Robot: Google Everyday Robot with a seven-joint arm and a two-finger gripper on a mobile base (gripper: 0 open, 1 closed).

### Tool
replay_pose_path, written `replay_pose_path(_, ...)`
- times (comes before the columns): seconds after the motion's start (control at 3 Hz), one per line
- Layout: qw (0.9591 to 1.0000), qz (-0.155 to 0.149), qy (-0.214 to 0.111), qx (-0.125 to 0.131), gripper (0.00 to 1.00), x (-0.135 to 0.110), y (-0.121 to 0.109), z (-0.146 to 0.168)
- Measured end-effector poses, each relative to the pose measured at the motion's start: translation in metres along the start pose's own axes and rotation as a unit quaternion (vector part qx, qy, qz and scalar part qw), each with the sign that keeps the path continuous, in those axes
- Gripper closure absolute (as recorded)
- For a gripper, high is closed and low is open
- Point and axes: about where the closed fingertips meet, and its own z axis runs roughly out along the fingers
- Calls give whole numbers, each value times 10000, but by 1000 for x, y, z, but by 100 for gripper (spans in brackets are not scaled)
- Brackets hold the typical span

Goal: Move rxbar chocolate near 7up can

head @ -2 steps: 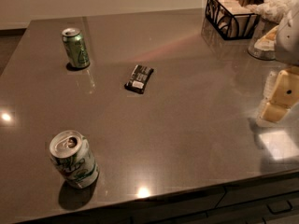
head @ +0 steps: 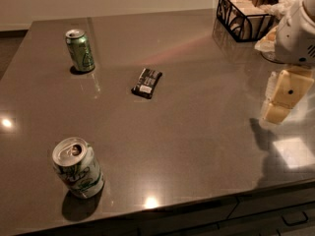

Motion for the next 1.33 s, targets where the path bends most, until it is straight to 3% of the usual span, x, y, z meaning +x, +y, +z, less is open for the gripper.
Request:
replay_pose_path(0.33, 9958, -734, -414, -359, 0, -51, -23, 35)
replay_pose_path(0.67, 9851, -1500, -616, -579, 0, -90, -37, 65)
replay_pose_path(1.33, 9541, -2810, -683, -777, 0, -158, -77, 124)
